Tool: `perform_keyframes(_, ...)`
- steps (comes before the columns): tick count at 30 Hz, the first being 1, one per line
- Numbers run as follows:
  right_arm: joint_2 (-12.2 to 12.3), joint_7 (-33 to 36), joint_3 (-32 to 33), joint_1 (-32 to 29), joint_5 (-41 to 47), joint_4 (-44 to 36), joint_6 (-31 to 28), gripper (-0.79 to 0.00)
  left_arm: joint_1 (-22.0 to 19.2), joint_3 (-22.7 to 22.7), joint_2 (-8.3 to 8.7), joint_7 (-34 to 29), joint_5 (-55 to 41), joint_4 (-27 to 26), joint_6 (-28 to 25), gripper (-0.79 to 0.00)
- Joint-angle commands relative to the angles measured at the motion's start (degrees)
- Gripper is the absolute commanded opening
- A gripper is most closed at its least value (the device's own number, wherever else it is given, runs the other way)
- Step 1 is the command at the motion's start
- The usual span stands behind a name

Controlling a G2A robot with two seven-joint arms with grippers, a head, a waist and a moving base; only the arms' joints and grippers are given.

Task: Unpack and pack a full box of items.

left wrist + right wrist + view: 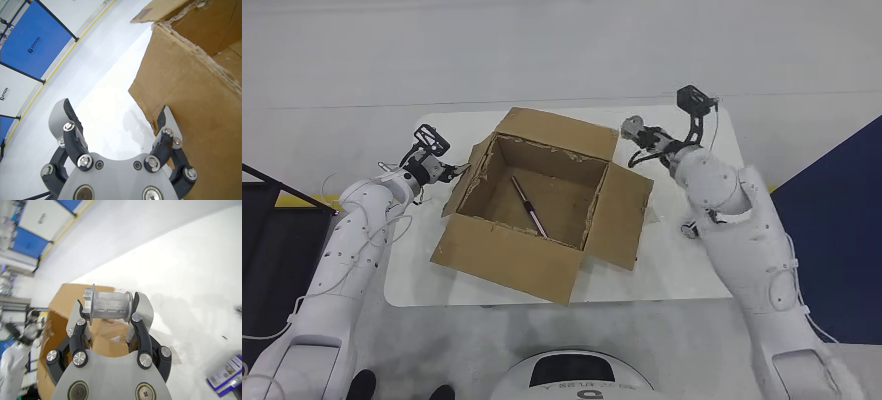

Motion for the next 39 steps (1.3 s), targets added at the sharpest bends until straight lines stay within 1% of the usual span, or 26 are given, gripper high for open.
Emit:
perform_keyframes(1,0.2,3.26,-0.25,-0.77,2.38,-1.48,-7.51,-0.785,0.0,0.0,0.0,0.0,0.0,0.0,0.0,0.0)
perform_keyframes(4,0.39,9.25,-2.12,0.07,4.05,-1.41,-14.85,-0.785,0.0,0.0,0.0,0.0,0.0,0.0,0.0,0.0)
perform_keyframes(6,0.3,13.67,-4.8,1.6,5.22,-0.48,-19.45,-0.785,0.0,0.0,0.0,0.0,0.0,0.0,0.0,0.0)
perform_keyframes(8,-0.02,15.85,-8.08,3.77,3.99,1.12,-20.95,-0.785,0.0,0.0,0.0,0.0,0.0,0.0,0.0,0.0)
perform_keyframes(12,-1.55,14.39,-16.0,8.73,0.12,5.49,-18.47,-0.785,0.0,0.0,0.0,0.0,0.0,0.0,0.0,0.0)
perform_keyframes(14,-2.57,12.77,-20.33,11.28,-3.1,8.18,-16.02,-0.785,0.0,0.0,0.0,0.0,0.0,0.0,0.0,0.0)
perform_keyframes(17,-4.26,10.03,-26.49,14.72,-9.42,12.3,-10.37,-0.785,0.0,0.0,0.0,0.0,0.0,0.0,0.0,0.0)
perform_keyframes(18,-4.81,9.64,-28.35,15.59,-11.04,13.53,-8.94,-0.723,0.0,0.0,0.0,0.0,0.0,0.0,0.0,0.0)
perform_keyframes(20,-5.89,8.84,-31.65,17.1,-14.18,15.9,-6.15,-0.548,0.0,0.0,0.0,0.0,0.0,0.0,0.0,0.0)
perform_keyframes(21,-6.46,8.69,-33.04,17.7,-14.77,17.18,-5.22,-0.48,0.0,0.0,0.0,0.0,0.0,0.0,0.0,0.0)
perform_keyframes(24,-8.26,8.64,-36.55,19.71,-14.88,21.3,-4.25,-0.459,0.0,0.0,0.0,0.0,0.0,0.0,0.0,0.0)
perform_keyframes(28,-10.13,8.69,-39.06,22.07,-14.79,25.15,-4.24,-0.428,0.0,0.0,0.0,0.0,0.0,0.0,0.0,0.0)
perform_keyframes(32,-10.98,8.33,-39.19,22.91,-14.42,26.7,-4.6,-0.425,0.0,0.0,0.0,0.0,0.0,0.0,0.0,0.0)
perform_keyframes(34,-10.99,8.41,-38.44,22.84,-13.97,26.58,-5.23,-0.4,0.0,0.0,0.0,0.0,0.0,0.0,0.0,0.0)
perform_keyframes(35,-10.87,8.51,-37.98,22.7,-13.98,26.19,-5.96,-0.274,0.0,0.0,0.0,0.0,0.0,0.0,0.0,0.0)
perform_keyframes(36,-10.68,8.48,-37.29,22.47,-13.96,25.53,-6.61,0.0,0.0,0.0,0.0,0.0,0.0,0.0,0.0,0.0)
perform_keyframes(39,-9.58,9.33,-34.02,20.78,-12.45,21.87,-10.13,0.0,0.0,0.0,0.0,0.0,0.0,0.0,0.0,0.0)
